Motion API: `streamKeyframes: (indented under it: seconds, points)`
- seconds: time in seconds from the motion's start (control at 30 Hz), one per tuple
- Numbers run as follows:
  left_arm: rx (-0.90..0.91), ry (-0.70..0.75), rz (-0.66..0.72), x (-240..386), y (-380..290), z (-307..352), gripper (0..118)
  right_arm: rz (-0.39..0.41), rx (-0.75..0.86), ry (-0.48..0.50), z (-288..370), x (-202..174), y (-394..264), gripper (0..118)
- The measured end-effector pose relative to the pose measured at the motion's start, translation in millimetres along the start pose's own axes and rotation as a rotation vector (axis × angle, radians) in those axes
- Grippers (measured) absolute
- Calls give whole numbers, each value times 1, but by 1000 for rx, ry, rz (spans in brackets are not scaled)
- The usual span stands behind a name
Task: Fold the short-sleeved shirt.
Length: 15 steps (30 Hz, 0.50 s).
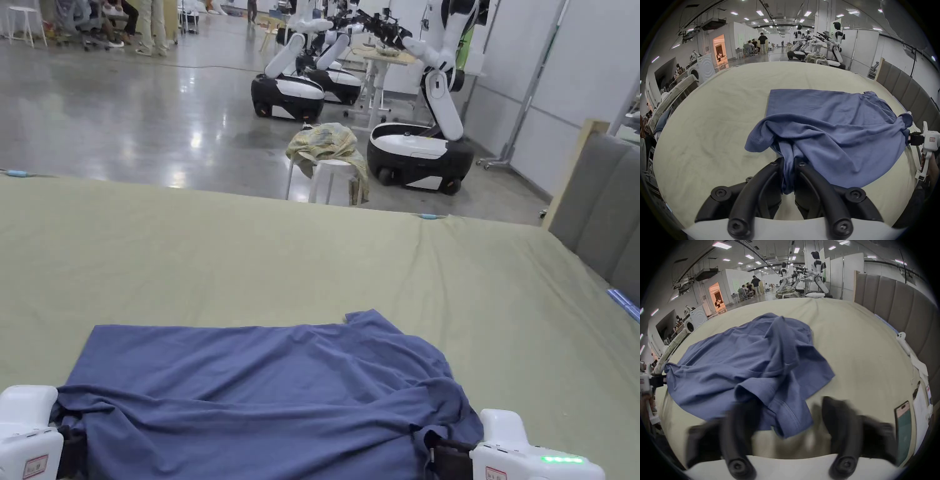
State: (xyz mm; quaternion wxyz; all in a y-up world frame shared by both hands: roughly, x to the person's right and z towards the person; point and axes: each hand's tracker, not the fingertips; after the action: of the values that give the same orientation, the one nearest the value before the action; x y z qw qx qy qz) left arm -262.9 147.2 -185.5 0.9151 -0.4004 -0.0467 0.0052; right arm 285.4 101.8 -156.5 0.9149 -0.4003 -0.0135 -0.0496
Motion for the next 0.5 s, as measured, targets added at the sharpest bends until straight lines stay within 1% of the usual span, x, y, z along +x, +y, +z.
streamKeyframes:
  seconds: [0.03,0.1,0.13,0.17,0.23,0.3,0.43,0.5]
  points:
    - [-8,0,1,-3,-1,-1,12,-4,12,21,1,-2,1,7]
    - [-12,-5,19,-5,-4,-2,10,4,24,-5,11,-9,3,6]
    - [-19,-14,34,-7,-5,-1,10,-24,19,35,14,-6,6,6]
    - [-9,-4,40,-14,-7,-2,9,-52,20,53,19,-3,7,6]
    - [-12,7,33,-16,-7,8,9,-32,70,10,43,-3,9,6]
    - [18,-20,54,-24,-6,29,9,-43,99,44,69,1,16,6]
    - [58,-53,57,-20,5,84,9,15,166,56,123,-3,22,6]
    - [77,-88,56,-20,3,108,9,25,183,58,149,-1,21,6]
